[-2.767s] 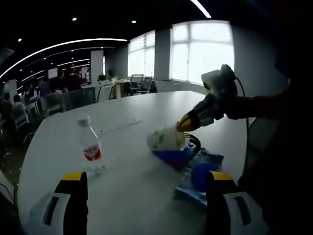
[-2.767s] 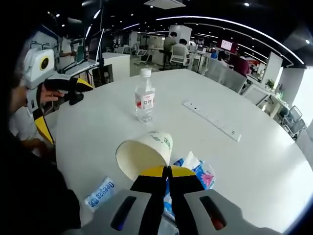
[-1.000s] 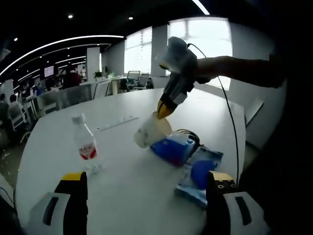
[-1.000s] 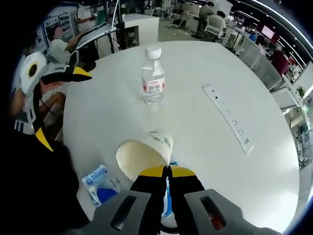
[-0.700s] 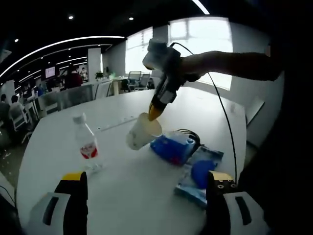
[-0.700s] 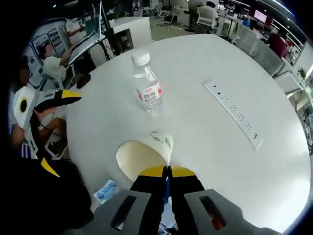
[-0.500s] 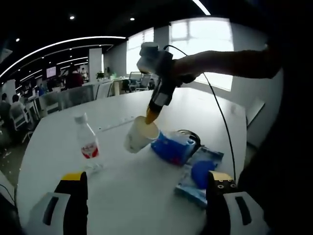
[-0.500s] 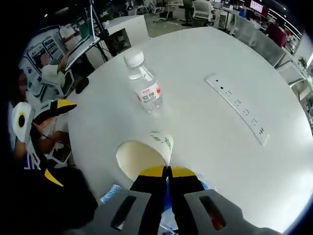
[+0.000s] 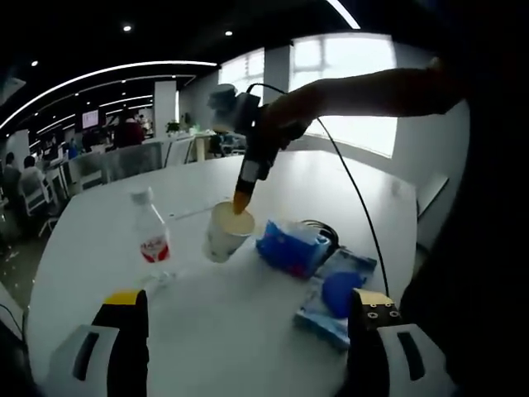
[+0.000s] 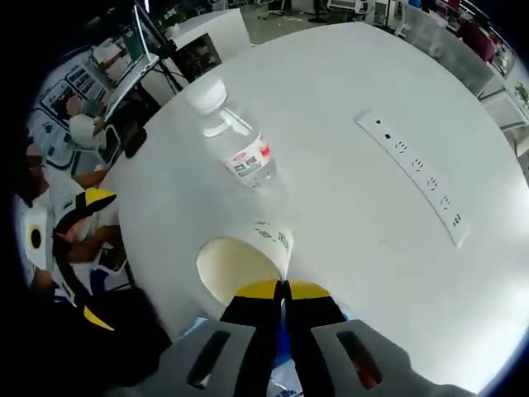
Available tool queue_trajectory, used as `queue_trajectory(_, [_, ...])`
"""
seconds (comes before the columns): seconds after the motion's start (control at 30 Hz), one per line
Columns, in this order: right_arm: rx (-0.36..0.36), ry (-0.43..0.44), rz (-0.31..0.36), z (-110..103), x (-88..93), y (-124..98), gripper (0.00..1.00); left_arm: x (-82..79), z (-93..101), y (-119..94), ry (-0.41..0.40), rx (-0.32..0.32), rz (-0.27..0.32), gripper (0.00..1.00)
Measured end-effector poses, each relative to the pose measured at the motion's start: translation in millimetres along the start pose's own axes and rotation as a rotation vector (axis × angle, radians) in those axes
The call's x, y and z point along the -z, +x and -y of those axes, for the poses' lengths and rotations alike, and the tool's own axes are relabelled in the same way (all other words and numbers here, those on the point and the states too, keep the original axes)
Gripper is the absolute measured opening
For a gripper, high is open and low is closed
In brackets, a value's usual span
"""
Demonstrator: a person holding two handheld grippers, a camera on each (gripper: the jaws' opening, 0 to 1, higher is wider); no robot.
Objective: Arrange the tabletop items into an orderly group along one side of the table until the central work area is clear of visible clutter.
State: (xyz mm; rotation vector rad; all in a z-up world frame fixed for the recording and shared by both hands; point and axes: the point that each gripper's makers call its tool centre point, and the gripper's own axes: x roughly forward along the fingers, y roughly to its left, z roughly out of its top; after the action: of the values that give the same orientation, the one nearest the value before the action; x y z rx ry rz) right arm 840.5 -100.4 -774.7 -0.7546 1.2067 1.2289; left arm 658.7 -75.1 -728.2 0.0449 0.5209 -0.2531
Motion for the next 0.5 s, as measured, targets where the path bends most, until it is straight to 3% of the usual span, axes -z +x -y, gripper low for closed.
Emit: queue_trajectory(0.5, [-0.007,0.001,-0.094,4,-5.1,14,0.0,-3.4,-14.2,-8,-0.025,-0.011,0.033,0.99])
